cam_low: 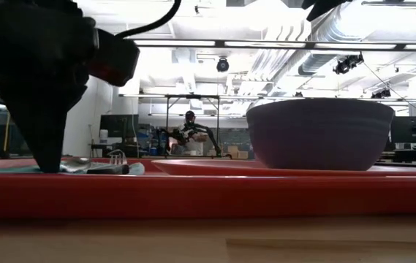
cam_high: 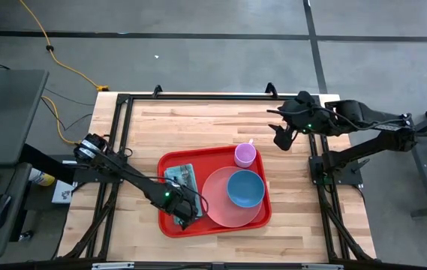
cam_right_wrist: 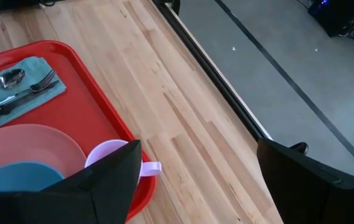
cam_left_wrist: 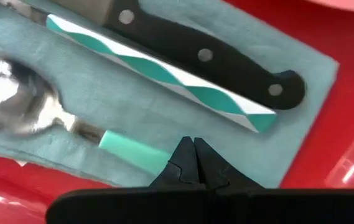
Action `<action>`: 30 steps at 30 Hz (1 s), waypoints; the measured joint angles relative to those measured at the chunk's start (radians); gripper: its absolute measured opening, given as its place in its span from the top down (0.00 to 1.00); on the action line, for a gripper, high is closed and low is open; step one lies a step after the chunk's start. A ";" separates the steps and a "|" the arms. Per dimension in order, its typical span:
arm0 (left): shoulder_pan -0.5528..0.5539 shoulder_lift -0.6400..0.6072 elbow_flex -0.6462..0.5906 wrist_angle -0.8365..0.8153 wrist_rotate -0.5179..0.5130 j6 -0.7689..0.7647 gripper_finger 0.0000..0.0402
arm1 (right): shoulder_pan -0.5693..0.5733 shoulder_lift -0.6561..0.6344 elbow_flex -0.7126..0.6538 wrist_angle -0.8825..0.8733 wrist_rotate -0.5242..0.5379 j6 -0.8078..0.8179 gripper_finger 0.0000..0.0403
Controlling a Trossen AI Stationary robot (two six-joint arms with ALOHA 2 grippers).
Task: Set up tray
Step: Put the blue spoon on the blue napkin to the left of the blue fork, then adjust the blue fork on the blue napkin
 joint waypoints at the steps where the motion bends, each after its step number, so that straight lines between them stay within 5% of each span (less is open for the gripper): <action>1: 0.000 0.001 0.000 -0.005 -0.001 -0.001 0.98 | 0.000 0.000 0.000 0.000 -0.001 0.000 0.26; 9: 0.008 0.001 0.000 -0.017 -0.042 -0.031 0.98 | 0.000 0.000 0.000 0.000 -0.004 -0.007 0.26; 30: 0.147 0.000 0.047 -0.025 -0.044 0.192 0.98 | 0.000 0.000 0.000 0.000 -0.024 -0.008 0.26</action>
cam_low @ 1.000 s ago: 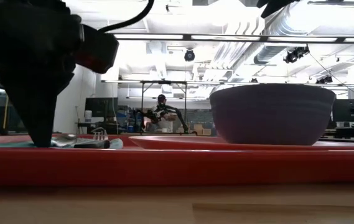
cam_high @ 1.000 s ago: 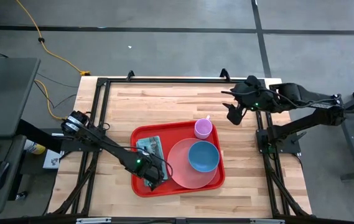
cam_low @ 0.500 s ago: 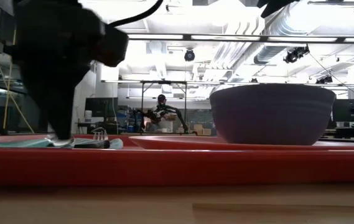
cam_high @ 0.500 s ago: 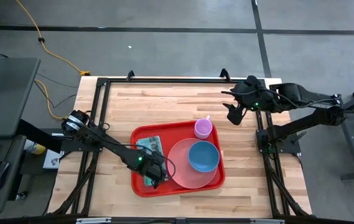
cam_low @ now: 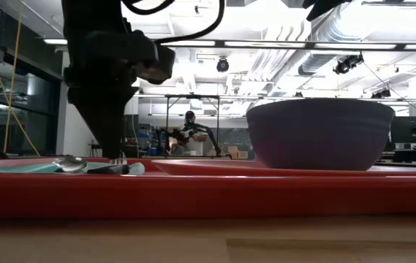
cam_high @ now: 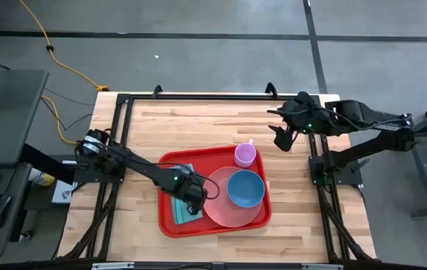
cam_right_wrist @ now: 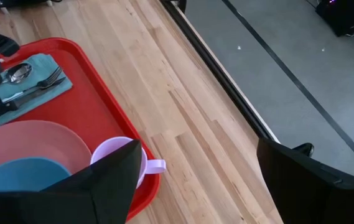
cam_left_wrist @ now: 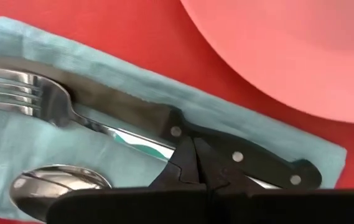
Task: Set up tray
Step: Adjust the blue fork on the blue napkin
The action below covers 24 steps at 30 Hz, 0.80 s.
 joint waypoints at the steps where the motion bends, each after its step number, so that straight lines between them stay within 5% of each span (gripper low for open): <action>1: 0.005 0.000 0.000 -0.001 0.001 0.000 0.98 | 0.000 0.000 0.000 0.000 -0.002 0.000 0.26; 24: -0.007 -0.001 -0.032 0.008 0.108 0.007 0.94 | 0.000 0.000 0.000 0.000 -0.002 -0.003 0.26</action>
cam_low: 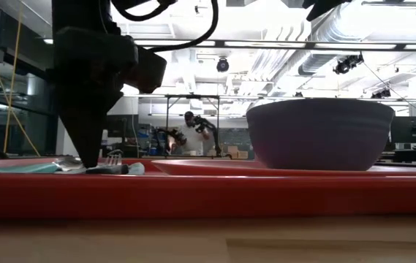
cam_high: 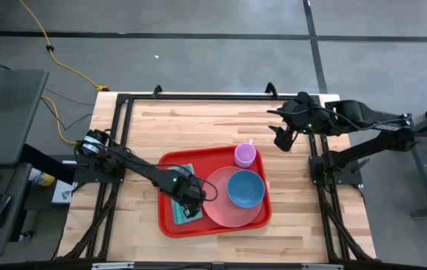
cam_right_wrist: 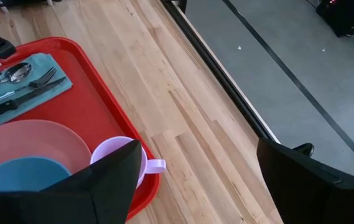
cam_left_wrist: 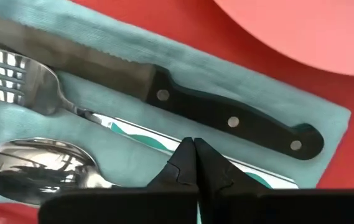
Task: Set up tray
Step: Adjust the blue fork on the blue napkin, then adjust the blue napkin on the red serving tray
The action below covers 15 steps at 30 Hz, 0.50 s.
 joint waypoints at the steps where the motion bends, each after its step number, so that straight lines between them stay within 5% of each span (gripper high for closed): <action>1: -0.005 0.000 0.000 0.001 0.004 0.000 0.94 | 0.000 0.000 0.000 0.000 0.000 0.000 0.26; 15: 0.004 0.000 0.006 0.059 -0.030 0.002 0.91 | 0.000 0.000 0.000 0.000 0.007 -0.004 0.26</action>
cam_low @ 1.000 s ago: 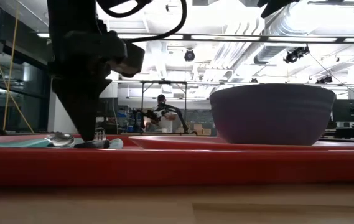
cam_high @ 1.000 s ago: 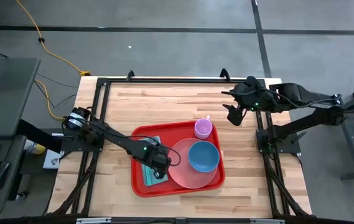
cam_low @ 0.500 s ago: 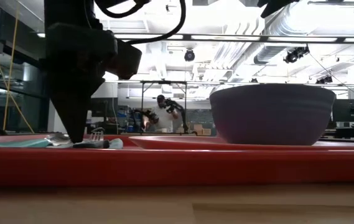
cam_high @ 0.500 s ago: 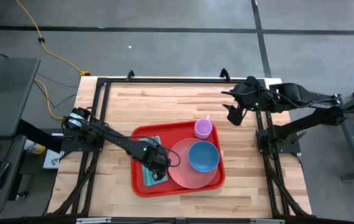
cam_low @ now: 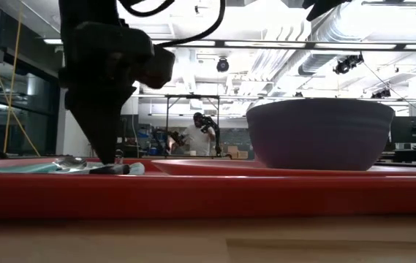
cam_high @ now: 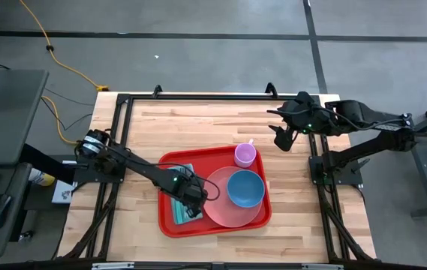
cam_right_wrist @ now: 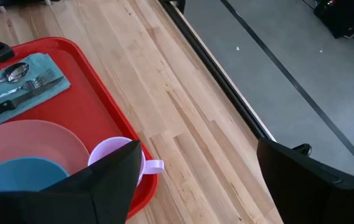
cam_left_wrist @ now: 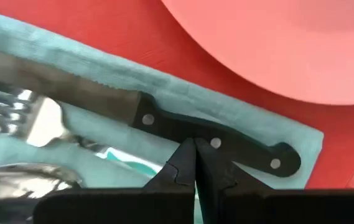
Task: Set up tray
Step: Adjust the blue napkin on the red serving tray
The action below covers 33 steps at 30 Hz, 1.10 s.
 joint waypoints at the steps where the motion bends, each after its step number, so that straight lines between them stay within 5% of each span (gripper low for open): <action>1: 0.000 0.000 0.011 -0.020 -0.005 0.006 0.92 | 0.000 0.000 0.000 0.000 0.000 0.000 0.26; 14: 0.061 0.000 0.169 -0.367 -0.141 0.066 0.96 | 0.000 0.000 0.000 0.000 -0.001 -0.001 0.26; 33: 0.228 0.022 0.176 -0.272 -0.090 0.166 0.98 | 0.000 0.000 0.000 0.000 -0.006 -0.020 0.26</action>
